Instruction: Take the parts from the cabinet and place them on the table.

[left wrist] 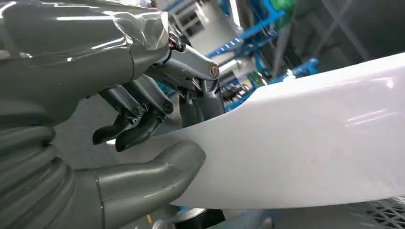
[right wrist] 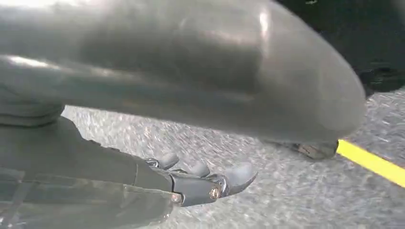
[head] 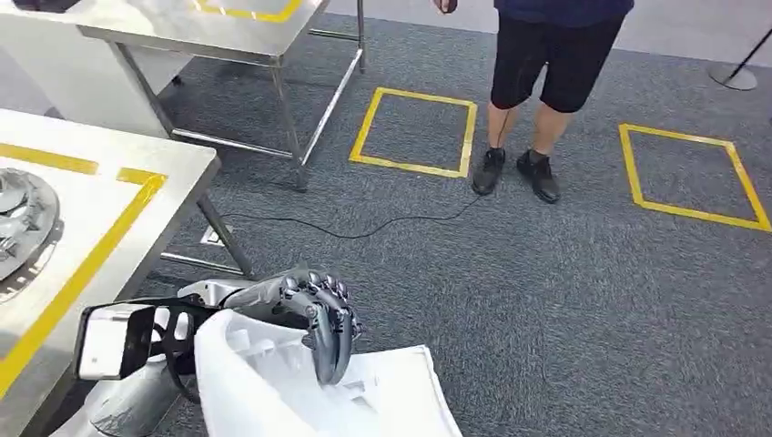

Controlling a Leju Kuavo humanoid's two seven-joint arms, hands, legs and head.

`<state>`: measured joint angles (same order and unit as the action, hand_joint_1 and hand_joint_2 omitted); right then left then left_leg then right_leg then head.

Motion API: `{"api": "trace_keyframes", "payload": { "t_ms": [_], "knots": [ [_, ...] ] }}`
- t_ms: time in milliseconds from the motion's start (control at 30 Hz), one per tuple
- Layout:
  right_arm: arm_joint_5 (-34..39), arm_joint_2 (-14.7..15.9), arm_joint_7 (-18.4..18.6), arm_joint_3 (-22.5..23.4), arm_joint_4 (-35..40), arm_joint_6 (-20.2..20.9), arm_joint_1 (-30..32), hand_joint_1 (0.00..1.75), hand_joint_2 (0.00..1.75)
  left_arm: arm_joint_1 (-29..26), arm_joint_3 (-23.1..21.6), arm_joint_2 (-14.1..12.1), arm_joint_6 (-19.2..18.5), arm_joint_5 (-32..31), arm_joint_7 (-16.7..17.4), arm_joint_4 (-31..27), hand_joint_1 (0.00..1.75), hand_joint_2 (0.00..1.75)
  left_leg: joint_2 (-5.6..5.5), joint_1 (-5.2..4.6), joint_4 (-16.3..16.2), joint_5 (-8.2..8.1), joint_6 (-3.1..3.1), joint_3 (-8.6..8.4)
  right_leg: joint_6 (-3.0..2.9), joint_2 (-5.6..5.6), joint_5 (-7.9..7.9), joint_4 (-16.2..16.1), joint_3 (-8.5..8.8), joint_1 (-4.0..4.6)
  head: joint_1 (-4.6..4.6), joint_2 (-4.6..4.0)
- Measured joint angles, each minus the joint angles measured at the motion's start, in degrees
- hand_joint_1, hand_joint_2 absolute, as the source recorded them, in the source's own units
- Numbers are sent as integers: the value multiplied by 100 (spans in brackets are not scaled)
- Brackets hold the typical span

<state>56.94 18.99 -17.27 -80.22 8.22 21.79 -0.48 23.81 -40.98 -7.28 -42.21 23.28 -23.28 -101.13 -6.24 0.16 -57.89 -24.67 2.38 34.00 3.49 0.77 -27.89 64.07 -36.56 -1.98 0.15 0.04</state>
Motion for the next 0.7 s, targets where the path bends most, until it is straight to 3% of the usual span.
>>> {"api": "trace_keyframes", "payload": {
  "t_ms": [33, 67, 100, 167, 200, 233, 267, 300, 367, 400, 433, 500, 533, 567, 600, 700],
  "knots": [
    [-5, 11, -9, 0, 0, 0, -3, 0, 0, 5, -13, 0, 24, -20, 27, 13, 175, 175, -88, 4, -28, -21, -32, 15, 39, 249, 193, -525, 218, -47, 4, 0],
    [-2, 4, -9, -2, 2, 2, -3, 0, 0, 5, -29, -2, 57, -50, 46, 37, 175, 175, -152, -30, -46, -38, -75, 35, -26, 325, 176, -526, 227, 7, 22, 0],
    [0, 9, -13, -2, 2, 7, -5, 0, 0, 12, -44, 2, 103, -81, 77, 59, 175, 175, -196, -26, -61, -35, -99, 55, -102, 260, 199, -546, 256, -5, 24, 0],
    [2, 0, -11, -2, 4, 9, -63, 0, 0, 11, -70, -13, 208, -181, 83, 98, 175, 175, -293, 10, -24, -7, -151, 74, -164, 165, 199, -543, 266, 46, 22, 0],
    [2, -11, -9, -2, 11, 7, -72, 0, 0, 15, -83, -20, 219, -195, 86, 116, 175, 175, -334, 12, -35, -24, -181, 89, -201, 94, 212, -565, 281, 13, 28, 0],
    [9, -6, -6, -2, 20, 7, -78, 0, 0, 12, -85, -22, 254, -190, 94, 127, 175, 175, -32, -1, -105, -80, -203, 96, -227, 40, 211, -575, 293, 7, 22, 0],
    [13, -11, -4, -2, 26, 11, -62, 0, 0, 31, -90, -28, 278, -148, 129, 147, 175, 175, 314, -28, -328, -231, -227, 223, -281, -21, 184, -575, 310, 22, -24, 0],
    [13, -15, -2, -2, 31, 15, -39, 0, 0, 39, -92, -26, 280, -96, 147, 173, 175, 175, 473, -14, -731, -437, -240, 410, -325, -87, 172, -575, 320, 43, -33, 0],
    [-2, -15, 22, -4, 41, 20, 0, 0, 0, 39, -120, -33, 247, -48, 171, 260, 175, 175, 556, 8, -1708, -798, -256, 919, -359, -261, 149, -573, 326, 71, -33, 0],
    [-2, -15, 22, -4, 42, 26, 2, 0, 0, 38, -136, -42, 221, -57, 164, 295, 175, 175, 559, 8, -1912, -810, -259, 1043, -367, -341, 140, -572, 328, 81, -33, 0],
    [-5, -15, 22, -4, 46, 39, -3, 0, 0, 38, -153, -50, 206, -68, 151, 322, 175, 175, 564, 7, -1821, -697, -252, 1015, -375, -420, 131, -572, 340, 95, -35, 0],
    [-22, -15, 18, -7, 61, 68, -19, 0, 0, 44, -162, -52, 201, -76, 134, 341, 175, 175, 672, -11, -967, -237, -195, 576, -382, -566, 96, -573, 392, 119, -35, 0],
    [-22, -17, 18, -7, 70, 74, -23, 0, 0, 61, -162, -52, 197, -76, 129, 341, 175, 175, 885, -56, -448, -34, -123, 287, -372, -627, 75, -573, 427, 135, -35, 0],
    [-22, -22, 13, -7, 83, 79, -21, 0, 0, 92, -162, -52, 193, -76, 123, 341, 175, 175, 1303, -139, -135, -71, -44, 116, -359, -689, 56, -574, 451, 141, -27, 0],
    [-22, -26, 11, -7, 94, 83, -18, 0, 0, 120, -168, -44, 193, -79, 121, 345, 175, 175, 1277, -173, -105, -80, -26, 121, -321, -752, 29, -573, 451, 197, -24, 0],
    [-31, -22, 11, -9, 101, 94, -48, 0, 0, 127, -168, -57, 193, -96, 112, 359, 175, 175, 980, -184, -54, -58, 21, 141, -262, -1032, -2, -612, 529, 199, -33, 0]
  ]
}}
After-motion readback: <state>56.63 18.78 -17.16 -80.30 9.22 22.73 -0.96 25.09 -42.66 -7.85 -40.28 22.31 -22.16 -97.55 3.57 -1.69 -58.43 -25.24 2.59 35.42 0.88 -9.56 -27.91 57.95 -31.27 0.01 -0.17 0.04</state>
